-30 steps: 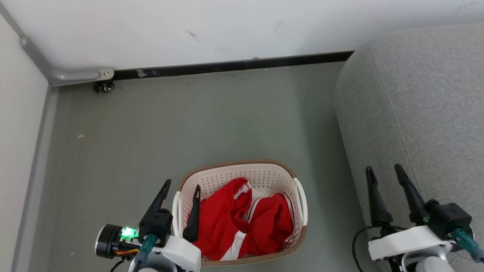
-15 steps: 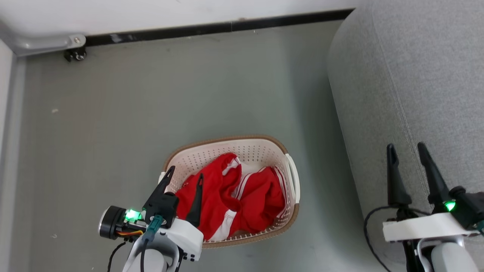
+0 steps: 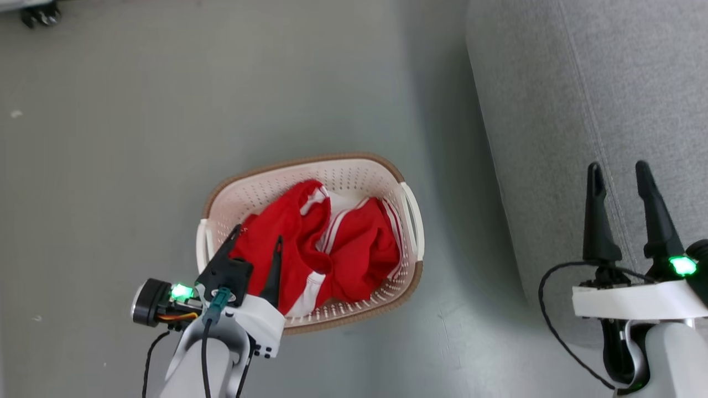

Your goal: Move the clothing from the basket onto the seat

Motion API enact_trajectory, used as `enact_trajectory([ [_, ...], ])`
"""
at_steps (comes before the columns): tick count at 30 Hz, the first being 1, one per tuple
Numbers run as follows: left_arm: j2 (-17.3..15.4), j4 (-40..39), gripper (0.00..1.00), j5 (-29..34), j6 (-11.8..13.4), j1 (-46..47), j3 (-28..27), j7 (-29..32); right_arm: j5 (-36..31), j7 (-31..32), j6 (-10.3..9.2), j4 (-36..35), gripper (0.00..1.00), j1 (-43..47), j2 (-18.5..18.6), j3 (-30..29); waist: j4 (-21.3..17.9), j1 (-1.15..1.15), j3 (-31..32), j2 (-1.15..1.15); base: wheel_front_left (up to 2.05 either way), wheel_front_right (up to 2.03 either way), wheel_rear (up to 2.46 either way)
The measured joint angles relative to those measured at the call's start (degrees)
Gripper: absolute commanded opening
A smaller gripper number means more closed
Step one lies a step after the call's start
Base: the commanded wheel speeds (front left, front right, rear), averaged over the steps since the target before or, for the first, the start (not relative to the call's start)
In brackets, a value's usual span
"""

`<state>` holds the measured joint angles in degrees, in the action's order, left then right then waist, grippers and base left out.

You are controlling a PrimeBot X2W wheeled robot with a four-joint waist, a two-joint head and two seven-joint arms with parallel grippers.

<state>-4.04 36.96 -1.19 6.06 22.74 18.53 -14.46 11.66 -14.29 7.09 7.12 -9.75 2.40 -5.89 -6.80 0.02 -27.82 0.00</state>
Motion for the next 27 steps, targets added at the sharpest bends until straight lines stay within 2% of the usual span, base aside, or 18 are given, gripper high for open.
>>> enact_trajectory([
  [11,-0.57,2.83,1.0,0.01,1.01,4.01,-1.09,-0.01,0.6,-0.01,0.01,-3.2,1.0,-5.28,0.02,-0.29,-2.06,0.0,-6.63,0.0,0.0,0.0,0.0],
  [27,-0.46,6.83,1.0,1.46,0.64,9.42,0.03,-0.01,1.02,-0.1,0.01,-5.7,1.0,-13.45,0.09,2.46,-4.22,0.0,-14.39,0.0,0.0,0.0,0.0],
])
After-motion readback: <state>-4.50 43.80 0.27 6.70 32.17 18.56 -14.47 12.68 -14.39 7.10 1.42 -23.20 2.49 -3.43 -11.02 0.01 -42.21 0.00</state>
